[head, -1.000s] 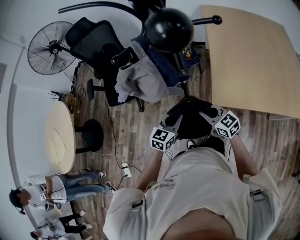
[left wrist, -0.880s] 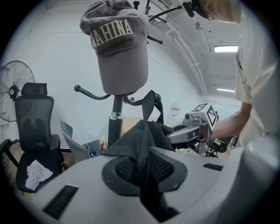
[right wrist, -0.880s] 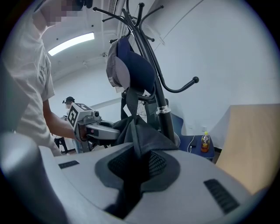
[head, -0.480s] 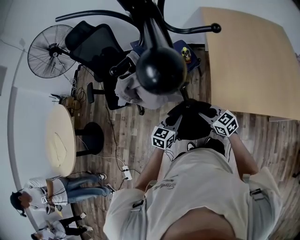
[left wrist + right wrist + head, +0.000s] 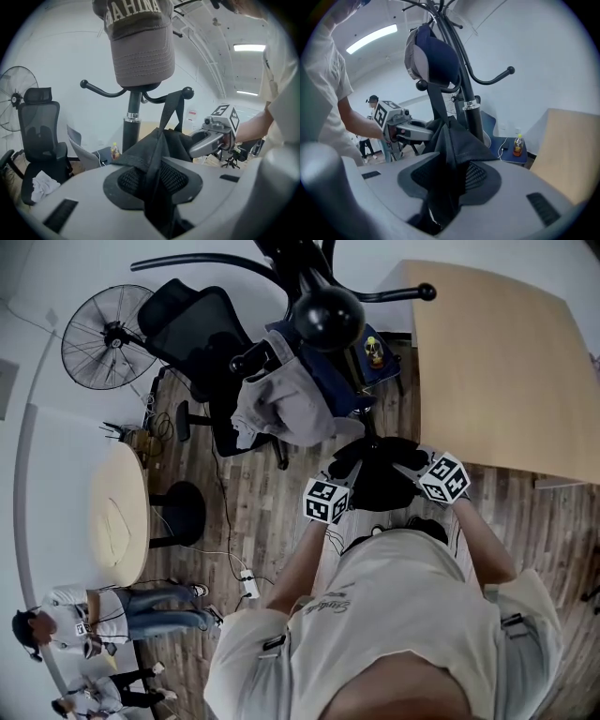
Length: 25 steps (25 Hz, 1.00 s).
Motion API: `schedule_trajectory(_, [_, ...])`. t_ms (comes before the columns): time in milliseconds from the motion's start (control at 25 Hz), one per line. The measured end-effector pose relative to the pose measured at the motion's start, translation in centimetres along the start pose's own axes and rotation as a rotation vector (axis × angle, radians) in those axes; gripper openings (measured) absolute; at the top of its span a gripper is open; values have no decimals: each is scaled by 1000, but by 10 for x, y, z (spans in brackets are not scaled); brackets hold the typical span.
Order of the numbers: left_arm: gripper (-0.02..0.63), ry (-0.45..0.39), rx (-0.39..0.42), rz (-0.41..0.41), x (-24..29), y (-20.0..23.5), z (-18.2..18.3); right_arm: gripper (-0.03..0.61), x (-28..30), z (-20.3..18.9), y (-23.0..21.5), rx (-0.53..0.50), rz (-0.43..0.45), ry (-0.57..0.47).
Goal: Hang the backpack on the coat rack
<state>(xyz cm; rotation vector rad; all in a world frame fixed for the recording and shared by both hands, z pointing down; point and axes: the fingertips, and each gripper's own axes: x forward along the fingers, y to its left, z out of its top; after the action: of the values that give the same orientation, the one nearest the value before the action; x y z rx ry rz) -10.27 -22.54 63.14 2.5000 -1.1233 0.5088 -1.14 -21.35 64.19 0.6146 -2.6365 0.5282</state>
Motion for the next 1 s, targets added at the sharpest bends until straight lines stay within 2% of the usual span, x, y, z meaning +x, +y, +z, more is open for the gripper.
schedule_trajectory(120, [121, 23, -26, 63, -7, 9, -1, 158, -2, -10, 4, -62, -52, 64])
schedule_trajectory(240, [135, 31, -50, 109, -18, 14, -5, 158, -13, -16, 3, -63, -101, 85])
schedule_trajectory(440, [137, 34, -80, 137, -38, 11, -9, 147, -42, -10, 3, -4, -171, 51])
schedule_trajectory(600, [137, 10, -66, 114, -52, -10, -8, 123, -64, 6, 14, -5, -198, 6])
schedule_trajectory(720, [137, -37, -48, 98, -64, -29, -1, 91, -82, 28, 31, -47, -196, -46])
schedule_trajectory(760, [134, -59, -46, 95, -68, -34, 4, 61, -88, 37, 36, -68, -204, -68])
schedule_trajectory(840, [103, -101, -24, 95, -76, -42, 20, -5, -99, 56, 43, -94, -218, -112])
schedule_trajectory(920, [56, -131, 24, 106, -86, -50, 39, -5, -109, 73, 50, -121, -235, -155])
schedule_trajectory(1000, [37, -152, 62, 117, -96, -58, 54, -6, -118, 87, 58, -157, -254, -190])
